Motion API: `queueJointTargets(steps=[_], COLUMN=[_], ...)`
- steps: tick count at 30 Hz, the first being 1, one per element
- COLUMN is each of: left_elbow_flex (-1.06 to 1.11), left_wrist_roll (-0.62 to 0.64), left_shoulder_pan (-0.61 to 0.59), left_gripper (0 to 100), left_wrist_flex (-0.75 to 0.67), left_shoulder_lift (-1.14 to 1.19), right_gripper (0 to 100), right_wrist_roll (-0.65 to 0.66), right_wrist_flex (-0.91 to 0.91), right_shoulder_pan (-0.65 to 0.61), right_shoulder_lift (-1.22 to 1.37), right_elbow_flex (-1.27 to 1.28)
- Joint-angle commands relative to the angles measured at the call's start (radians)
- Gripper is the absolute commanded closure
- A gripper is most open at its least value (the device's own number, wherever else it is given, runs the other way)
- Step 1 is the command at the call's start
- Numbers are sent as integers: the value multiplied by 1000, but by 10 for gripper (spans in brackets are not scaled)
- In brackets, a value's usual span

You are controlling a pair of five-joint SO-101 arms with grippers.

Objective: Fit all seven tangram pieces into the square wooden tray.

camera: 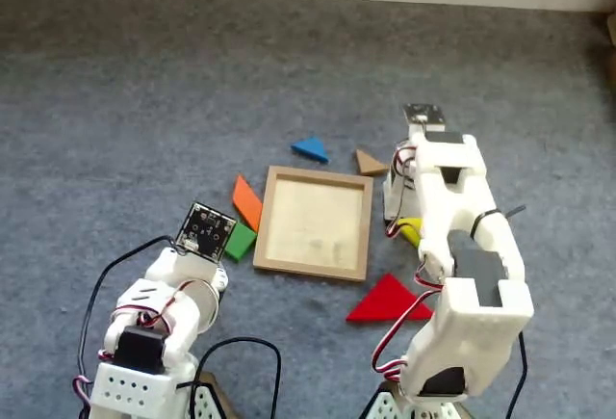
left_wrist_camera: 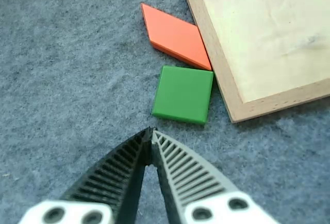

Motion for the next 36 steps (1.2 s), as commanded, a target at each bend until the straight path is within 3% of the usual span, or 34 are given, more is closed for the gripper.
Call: queueJointTargets(steps=[1,7,13,21,29,36], left_elbow_flex=[19,19,19,19,19,19], left_wrist_roll=[5,5,5,5,5,5], left_shoulder_pan=[-2,-2,-2,-2,-2,-2], left_gripper=[992,992,992,992,992,992], left_wrist_flex=[3,3,3,3,3,3], left_shoulder_lift=[-16,-16,-16,-16,-16,-16], right_gripper=[832,832,832,832,832,832], right_wrist_roll=[-3,-3,-14,-270,-414,-430], right_wrist_flex=[54,130,163,153,10,-143], right_shoulder_pan=[-8,-41,-179,-361,-463,-486], right_shoulder_lift=[-84,-248,-361,-363,-361,-361], right_elbow_flex=[-88,-91,-90,-93,-19,122])
